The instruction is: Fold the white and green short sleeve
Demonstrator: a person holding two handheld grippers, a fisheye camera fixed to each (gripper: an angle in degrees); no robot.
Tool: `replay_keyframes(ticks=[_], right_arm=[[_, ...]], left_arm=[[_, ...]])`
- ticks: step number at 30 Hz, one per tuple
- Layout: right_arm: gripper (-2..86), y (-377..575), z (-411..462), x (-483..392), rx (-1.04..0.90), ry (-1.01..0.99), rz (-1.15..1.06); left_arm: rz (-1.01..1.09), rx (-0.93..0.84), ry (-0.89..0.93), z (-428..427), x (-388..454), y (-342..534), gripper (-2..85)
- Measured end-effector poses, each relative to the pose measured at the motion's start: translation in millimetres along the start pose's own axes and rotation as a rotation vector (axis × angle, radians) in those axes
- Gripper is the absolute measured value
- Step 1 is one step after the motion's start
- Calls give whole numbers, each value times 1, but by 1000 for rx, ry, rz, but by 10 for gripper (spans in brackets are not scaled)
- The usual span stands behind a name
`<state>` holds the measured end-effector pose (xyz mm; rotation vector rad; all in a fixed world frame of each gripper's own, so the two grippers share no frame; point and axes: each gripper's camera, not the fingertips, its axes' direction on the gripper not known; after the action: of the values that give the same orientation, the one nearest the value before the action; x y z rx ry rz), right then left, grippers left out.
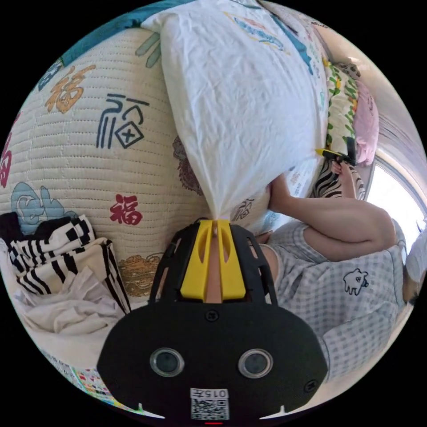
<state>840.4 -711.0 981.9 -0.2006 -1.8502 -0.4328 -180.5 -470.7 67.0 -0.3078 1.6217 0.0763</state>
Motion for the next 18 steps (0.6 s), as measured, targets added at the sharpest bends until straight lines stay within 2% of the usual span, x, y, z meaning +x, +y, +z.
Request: replay_keyframes(ticks=[2, 4, 6, 10, 18], right_arm=[[51, -6, 11, -1, 8, 40, 1], [62, -8, 16, -10, 40, 50, -27], [53, -11, 17, -14, 48, 48, -34], [18, -20, 19, -25, 32, 33, -21], [24, -36, 34, -58, -10, 117, -35]], left_arm=[[-19, -70, -83, 13, -1, -10, 78], [14, -67, -15, 21, 4, -18, 92], [36, -90, 33, 29, 8, -25, 85], [60, -204, -110, 40, 19, -40, 12], [95, -263, -191, 56, 40, -40, 4]])
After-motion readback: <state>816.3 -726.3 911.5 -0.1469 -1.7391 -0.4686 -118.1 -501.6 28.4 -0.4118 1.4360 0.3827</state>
